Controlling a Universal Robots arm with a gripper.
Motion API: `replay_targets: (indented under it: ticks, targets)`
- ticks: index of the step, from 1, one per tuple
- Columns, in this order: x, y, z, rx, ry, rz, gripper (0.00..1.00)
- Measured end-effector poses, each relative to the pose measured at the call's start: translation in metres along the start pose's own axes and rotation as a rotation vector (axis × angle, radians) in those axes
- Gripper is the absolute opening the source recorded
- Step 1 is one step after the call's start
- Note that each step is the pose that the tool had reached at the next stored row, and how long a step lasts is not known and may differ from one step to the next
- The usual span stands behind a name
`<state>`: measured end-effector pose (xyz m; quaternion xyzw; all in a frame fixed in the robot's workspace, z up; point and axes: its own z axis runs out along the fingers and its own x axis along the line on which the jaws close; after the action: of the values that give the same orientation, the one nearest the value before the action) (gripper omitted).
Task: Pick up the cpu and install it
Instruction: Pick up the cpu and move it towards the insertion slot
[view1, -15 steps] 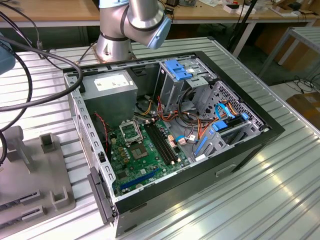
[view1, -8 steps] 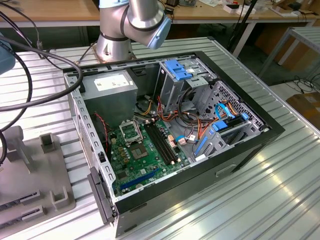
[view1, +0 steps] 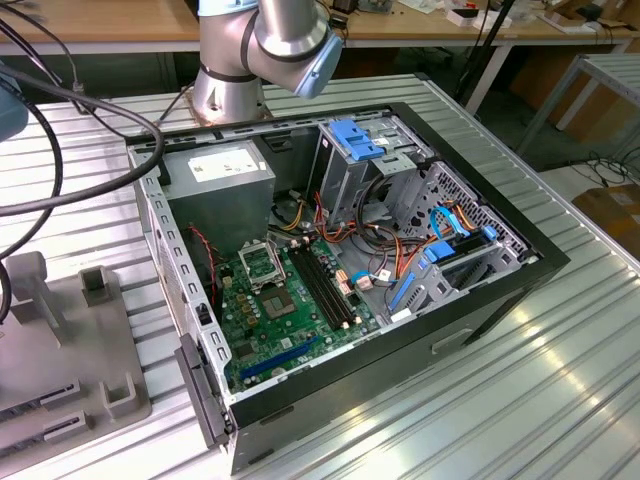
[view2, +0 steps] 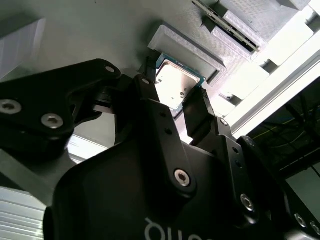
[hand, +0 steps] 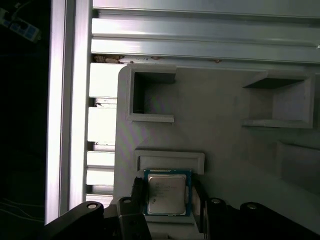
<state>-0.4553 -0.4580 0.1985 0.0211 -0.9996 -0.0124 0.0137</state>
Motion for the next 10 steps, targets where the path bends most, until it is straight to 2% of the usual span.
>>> replay_targets:
  ticks: [10]
  targets:
    - [0.0000, -0.0001, 0.0014, 0.0002, 0.0003, 0.001, 0.47]
